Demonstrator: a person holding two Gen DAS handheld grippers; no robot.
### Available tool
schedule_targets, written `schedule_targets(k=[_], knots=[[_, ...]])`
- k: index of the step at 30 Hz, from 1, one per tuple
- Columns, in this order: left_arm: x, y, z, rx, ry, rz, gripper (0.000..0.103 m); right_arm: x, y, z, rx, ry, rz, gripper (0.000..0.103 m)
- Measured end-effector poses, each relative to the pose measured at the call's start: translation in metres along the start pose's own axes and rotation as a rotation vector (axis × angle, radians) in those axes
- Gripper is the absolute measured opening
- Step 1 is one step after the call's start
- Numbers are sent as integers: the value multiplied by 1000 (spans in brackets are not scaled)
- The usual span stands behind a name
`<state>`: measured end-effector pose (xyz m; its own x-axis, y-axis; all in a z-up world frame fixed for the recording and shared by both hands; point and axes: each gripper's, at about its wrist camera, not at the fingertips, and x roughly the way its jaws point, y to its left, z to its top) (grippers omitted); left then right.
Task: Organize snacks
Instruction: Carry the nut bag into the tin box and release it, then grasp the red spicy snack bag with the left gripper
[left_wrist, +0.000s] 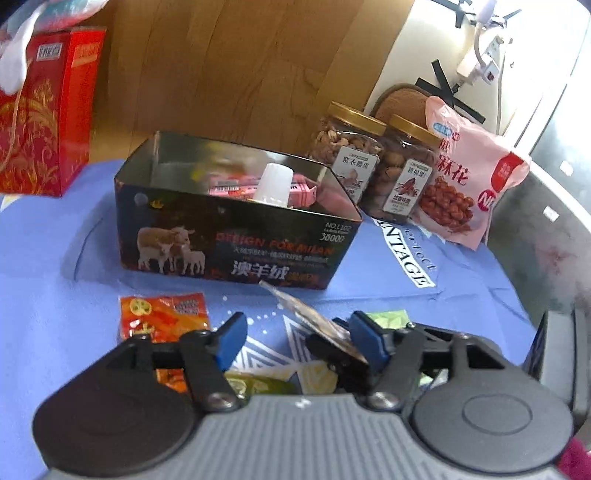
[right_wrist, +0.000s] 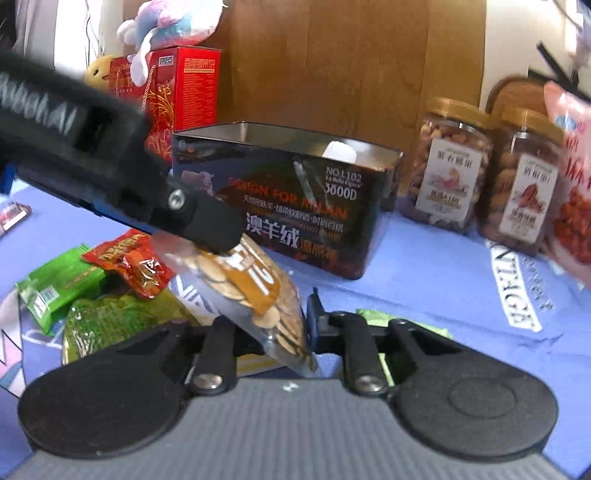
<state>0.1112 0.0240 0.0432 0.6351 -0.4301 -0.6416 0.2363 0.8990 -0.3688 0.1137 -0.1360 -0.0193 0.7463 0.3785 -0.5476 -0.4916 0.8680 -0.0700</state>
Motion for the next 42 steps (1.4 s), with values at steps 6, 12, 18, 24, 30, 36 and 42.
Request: schedule_targets(k=[6, 12, 18, 24, 30, 36, 42], knots=[[-9, 36, 1, -206, 45, -163, 60, -23, 34, -9, -195, -128, -115, 16], [-37, 20, 20, -130, -34, -219, 39, -42, 49, 15, -348, -283, -172, 16], [-31, 2, 72, -32, -171, -120, 40, -10, 36, 68, -433, -309, -253, 16], [23, 23, 104, -109, -175, 21, 57, 56, 2, 119, -291, -71, -180, 25], [7, 52, 87, -148, -194, 24, 64, 42, -3, 107, -315, -69, -157, 59], [-37, 86, 43, -180, -227, -1, 69, -12, 2, 67, -235, -172, -45, 62], [-57, 116, -12, -190, -155, 87, 69, -24, 18, 34, -15, -28, 267, 62]])
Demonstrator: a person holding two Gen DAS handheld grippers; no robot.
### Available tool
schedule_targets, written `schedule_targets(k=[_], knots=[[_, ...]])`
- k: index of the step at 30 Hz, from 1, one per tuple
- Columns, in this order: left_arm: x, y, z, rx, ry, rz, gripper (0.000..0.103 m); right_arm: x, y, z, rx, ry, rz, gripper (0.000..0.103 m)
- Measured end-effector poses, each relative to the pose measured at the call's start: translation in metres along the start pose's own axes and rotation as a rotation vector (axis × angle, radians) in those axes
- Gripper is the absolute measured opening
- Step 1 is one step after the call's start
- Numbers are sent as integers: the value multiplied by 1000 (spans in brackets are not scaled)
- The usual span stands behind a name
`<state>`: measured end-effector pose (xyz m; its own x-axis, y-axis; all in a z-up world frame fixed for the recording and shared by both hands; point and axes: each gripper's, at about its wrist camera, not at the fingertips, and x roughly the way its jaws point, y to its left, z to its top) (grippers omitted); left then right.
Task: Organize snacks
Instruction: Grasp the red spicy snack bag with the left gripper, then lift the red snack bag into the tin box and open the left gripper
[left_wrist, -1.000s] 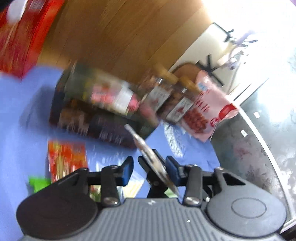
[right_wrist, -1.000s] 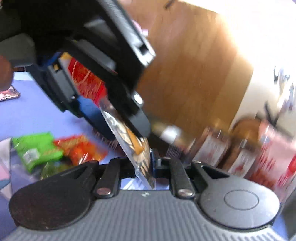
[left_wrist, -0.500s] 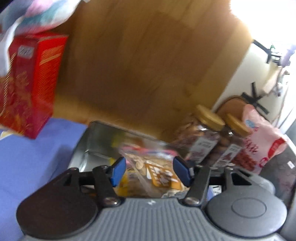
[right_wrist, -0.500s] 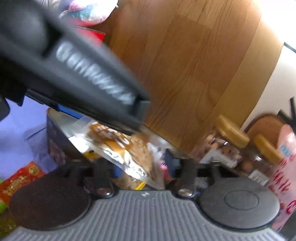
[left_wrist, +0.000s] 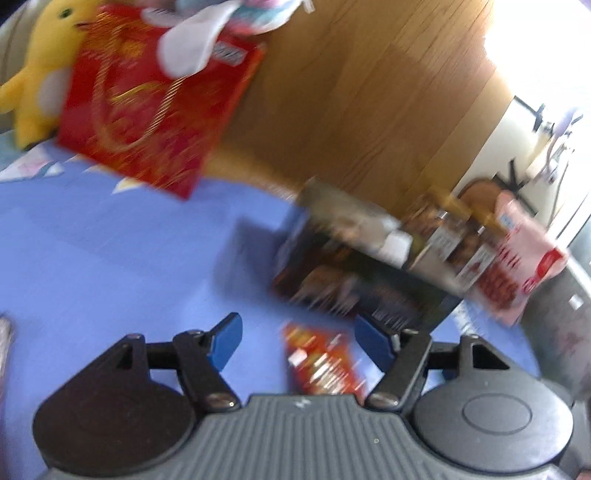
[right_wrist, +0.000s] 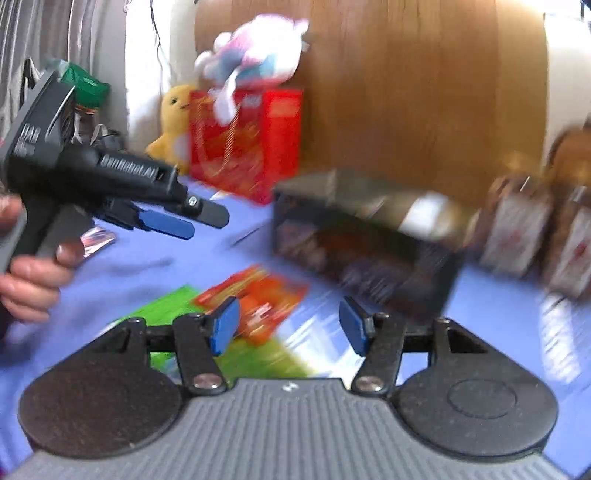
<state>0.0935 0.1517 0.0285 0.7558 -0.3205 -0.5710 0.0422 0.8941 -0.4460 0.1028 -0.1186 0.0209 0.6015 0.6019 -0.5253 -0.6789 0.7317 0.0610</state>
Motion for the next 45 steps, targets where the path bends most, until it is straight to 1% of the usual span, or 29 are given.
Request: schedule_targets(k=[1, 2, 3, 5, 7, 8, 9, 10, 13, 17, 18, 20, 21, 22, 24, 25, 26, 27, 29, 30, 32, 34, 37, 39, 40, 41, 43, 45], knots=[[-2, 4, -5, 0, 8, 14, 69, 6, 3, 0, 12, 24, 26, 62], [-4, 9, -10, -5, 18, 20, 69, 0, 19, -2, 15, 42, 31, 62], [-4, 14, -13, -15, 28, 25, 69, 7, 20, 2, 13, 66, 43, 64], [0, 22, -17, -51, 52, 1, 69, 22, 22, 7, 26, 107, 87, 73], [5, 27, -17, -81, 79, -19, 69, 42, 18, 9, 74, 161, 102, 74], [3, 30, -19, -84, 75, -28, 69, 44, 18, 6, 115, 163, 117, 74], [3, 31, -20, -84, 76, -38, 68, 49, 18, 7, 153, 178, 151, 75], [3, 33, -19, -88, 82, -54, 68, 48, 22, 5, 161, 179, 165, 75], [7, 35, -19, -120, 101, -103, 67, 36, 33, 0, 120, 166, 201, 75], [14, 28, -17, -124, 120, -120, 66, 32, 31, 1, 134, 161, 188, 74], [17, 25, -16, -127, 126, -125, 63, 32, 30, 2, 134, 157, 176, 74], [23, 17, -13, -119, 143, -120, 63, 34, 22, 2, 156, 164, 161, 73], [27, 13, -11, -106, 147, -115, 57, 36, 17, 2, 191, 176, 165, 70], [33, 8, -10, -92, 159, -113, 53, 41, 10, 1, 225, 185, 168, 63], [45, 1, -9, -74, 192, -110, 34, 41, 2, 0, 275, 180, 185, 61], [49, -1, -8, -64, 197, -113, 29, 41, 2, 0, 278, 179, 182, 58], [52, -3, -8, -57, 201, -110, 24, 41, 4, 0, 264, 176, 157, 54], [55, -4, -8, -60, 210, -127, 21, 42, 7, 0, 248, 174, 144, 53], [56, -2, -9, -83, 207, -165, 18, 42, 9, 0, 237, 162, 128, 53], [56, -1, -10, -82, 201, -166, 18, 42, 11, -1, 236, 154, 118, 52], [57, 2, -12, -95, 189, -175, 17, 41, 13, -4, 229, 132, 88, 46], [57, 5, -13, -102, 183, -188, 17, 39, 16, -8, 225, 108, 71, 46], [56, 8, -14, -113, 181, -200, 17, 36, 16, -11, 220, 86, 67, 47], [55, 9, -14, -128, 183, -206, 17, 37, 17, -11, 217, 77, 44, 58], [55, 10, -14, -136, 183, -208, 17, 37, 18, -11, 202, 70, 17, 67], [55, 11, -13, -142, 183, -211, 17, 38, 21, -10, 179, 68, -5, 71], [53, 11, -14, -145, 176, -203, 17, 41, 23, -9, 159, 70, -10, 71], [51, 11, -13, -143, 162, -201, 16, 43, 22, -8, 175, 69, 2, 70]])
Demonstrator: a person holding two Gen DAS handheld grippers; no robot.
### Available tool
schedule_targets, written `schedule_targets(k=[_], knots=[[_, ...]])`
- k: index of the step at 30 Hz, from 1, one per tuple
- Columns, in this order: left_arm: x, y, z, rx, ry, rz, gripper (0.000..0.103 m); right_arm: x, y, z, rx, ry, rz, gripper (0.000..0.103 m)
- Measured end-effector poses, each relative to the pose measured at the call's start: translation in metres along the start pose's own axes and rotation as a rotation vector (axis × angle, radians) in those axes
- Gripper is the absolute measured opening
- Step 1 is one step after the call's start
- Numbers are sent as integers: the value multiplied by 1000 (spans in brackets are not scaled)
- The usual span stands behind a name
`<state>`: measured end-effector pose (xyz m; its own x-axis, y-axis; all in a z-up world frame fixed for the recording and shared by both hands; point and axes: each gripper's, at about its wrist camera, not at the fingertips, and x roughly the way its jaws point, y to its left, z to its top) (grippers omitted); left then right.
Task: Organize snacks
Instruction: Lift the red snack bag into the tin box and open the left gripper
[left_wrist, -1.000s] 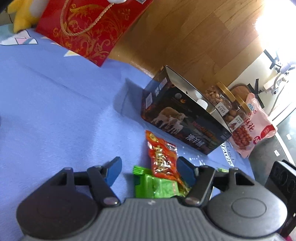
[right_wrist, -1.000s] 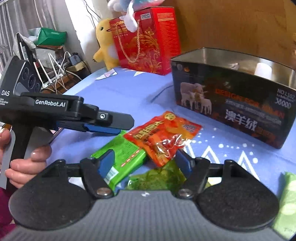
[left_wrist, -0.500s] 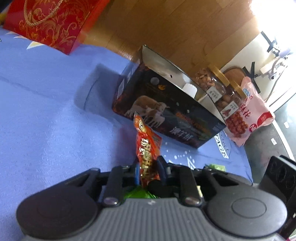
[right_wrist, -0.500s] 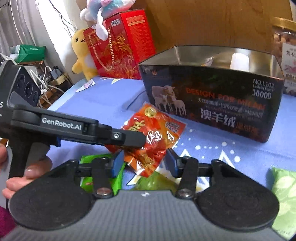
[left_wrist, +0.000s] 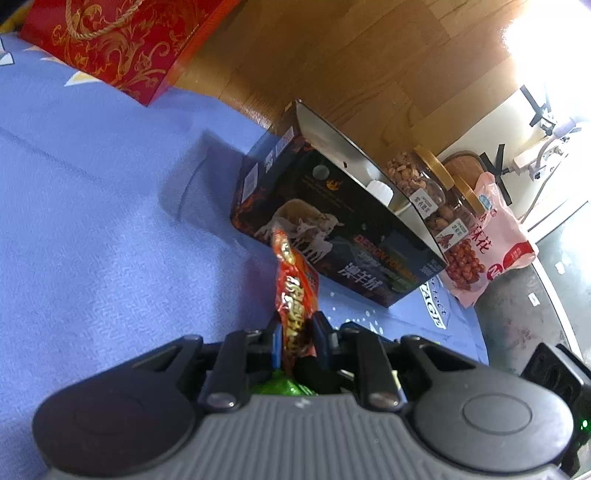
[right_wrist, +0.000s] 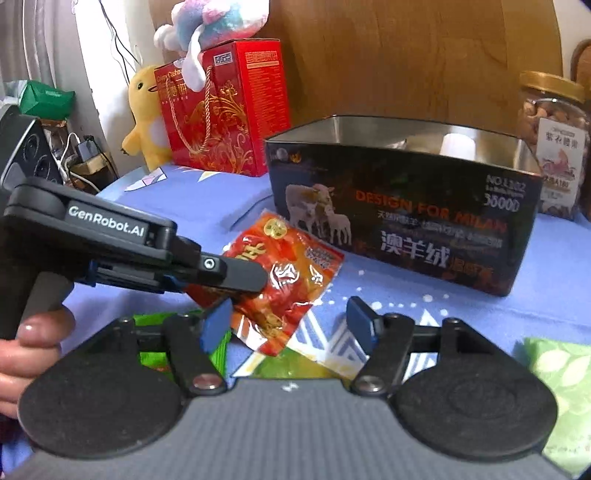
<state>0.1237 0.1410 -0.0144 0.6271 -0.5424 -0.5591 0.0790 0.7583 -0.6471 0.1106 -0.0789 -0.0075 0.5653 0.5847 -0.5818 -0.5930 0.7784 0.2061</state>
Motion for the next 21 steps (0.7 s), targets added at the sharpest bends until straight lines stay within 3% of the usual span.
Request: schedule_targets(k=[4, 6, 10, 13, 15, 18, 21], knots=[[-4, 2, 1, -9, -18, -6, 16, 1, 0, 2, 29, -1, 71, 44], [-6, 4, 2, -18, -29, -24, 15, -2, 0, 1, 43, -6, 124, 40], [-8, 6, 3, -30, -34, -33, 15, 0, -25, 2, 212, 38, 300, 48], [-10, 8, 4, -46, -45, -61, 15, 0, -32, 1, 243, 37, 300, 62], [-14, 10, 4, -58, -54, -99, 15, -2, -25, 2, 196, 36, 292, 64], [-16, 9, 4, -56, -69, -116, 15, -2, -28, 1, 250, 40, 397, 75], [-17, 12, 5, -76, -68, -148, 15, -4, -48, 0, 378, 18, 470, 75]])
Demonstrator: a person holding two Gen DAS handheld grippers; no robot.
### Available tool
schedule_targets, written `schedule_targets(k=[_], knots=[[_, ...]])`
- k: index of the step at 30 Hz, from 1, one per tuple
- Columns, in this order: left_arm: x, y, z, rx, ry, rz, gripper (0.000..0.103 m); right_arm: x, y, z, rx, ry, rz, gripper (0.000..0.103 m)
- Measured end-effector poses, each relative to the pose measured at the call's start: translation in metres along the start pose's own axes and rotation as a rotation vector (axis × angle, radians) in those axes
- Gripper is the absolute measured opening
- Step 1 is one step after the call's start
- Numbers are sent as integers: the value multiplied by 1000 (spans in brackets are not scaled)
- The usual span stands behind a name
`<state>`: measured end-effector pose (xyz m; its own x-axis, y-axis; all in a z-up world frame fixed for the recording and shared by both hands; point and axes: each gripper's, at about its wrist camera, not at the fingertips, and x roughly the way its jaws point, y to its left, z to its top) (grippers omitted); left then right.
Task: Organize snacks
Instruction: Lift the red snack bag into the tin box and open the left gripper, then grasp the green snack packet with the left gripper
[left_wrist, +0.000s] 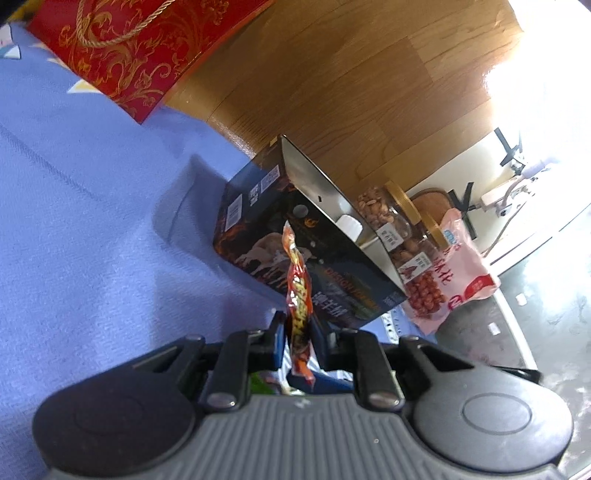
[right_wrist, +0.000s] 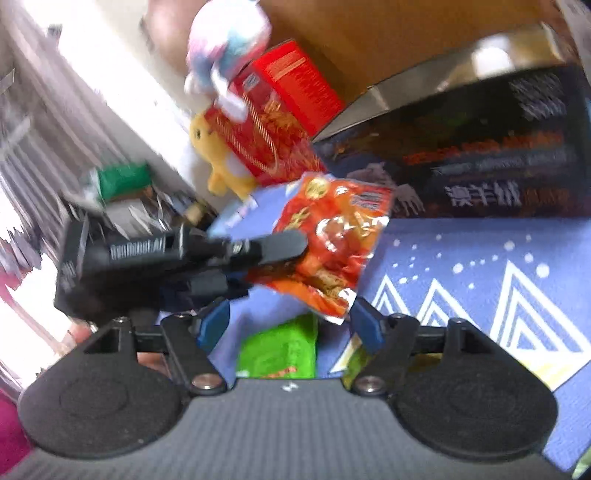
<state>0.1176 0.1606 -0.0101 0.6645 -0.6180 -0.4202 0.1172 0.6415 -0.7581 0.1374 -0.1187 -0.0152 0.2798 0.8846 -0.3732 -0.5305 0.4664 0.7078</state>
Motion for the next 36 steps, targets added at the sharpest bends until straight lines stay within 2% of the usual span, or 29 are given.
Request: schedule_targets(k=[3, 4, 5, 6, 7, 8, 14, 16, 18, 22, 25, 26, 28, 30, 31, 34, 36], knots=[[1, 2, 0, -19, 13, -52, 15, -7, -15, 6, 98, -44, 21, 74], [0, 1, -1, -11, 9, -57, 15, -8, -18, 6, 118, -54, 31, 68], [-1, -1, -1, 1, -1, -49, 15, -10, -19, 7, 133, -62, 56, 49], [-4, -1, 0, 8, -18, -51, 15, -13, -18, 7, 142, -69, 53, 39], [-6, -1, 1, 10, -26, -63, 15, -16, -15, 6, 121, -78, 30, 23], [-7, -1, 2, 15, -28, -88, 15, -19, -13, 6, 113, -85, 40, 20], [-14, -40, 12, 119, -66, -112, 16, -48, 15, 13, -26, -194, 9, 18], [-10, -58, 25, 155, -65, -77, 17, -48, 23, 25, -66, -231, -25, 18], [1, -77, 41, 205, -73, -6, 21, -46, 25, 38, -89, -259, -70, 18], [41, -95, 66, 267, -77, 140, 28, -31, 27, 66, -181, -294, -265, 20], [74, -101, 73, 322, -52, 295, 37, -14, 36, 68, -325, -327, -513, 27], [78, -101, 71, 340, -48, 334, 40, -15, 39, 65, -366, -342, -554, 32], [73, -101, 66, 353, -46, 349, 40, -29, 38, 54, -374, -367, -531, 34], [50, -99, 56, 369, -72, 297, 43, -48, 36, 40, -338, -355, -468, 35], [35, -97, 49, 382, -82, 285, 47, -56, 34, 32, -300, -330, -409, 36], [-6, -80, 27, 335, -57, 236, 48, -56, 25, 6, -219, -156, -200, 36], [-30, -67, 10, 287, -44, 221, 48, -46, 28, -10, -243, -77, -193, 36]])
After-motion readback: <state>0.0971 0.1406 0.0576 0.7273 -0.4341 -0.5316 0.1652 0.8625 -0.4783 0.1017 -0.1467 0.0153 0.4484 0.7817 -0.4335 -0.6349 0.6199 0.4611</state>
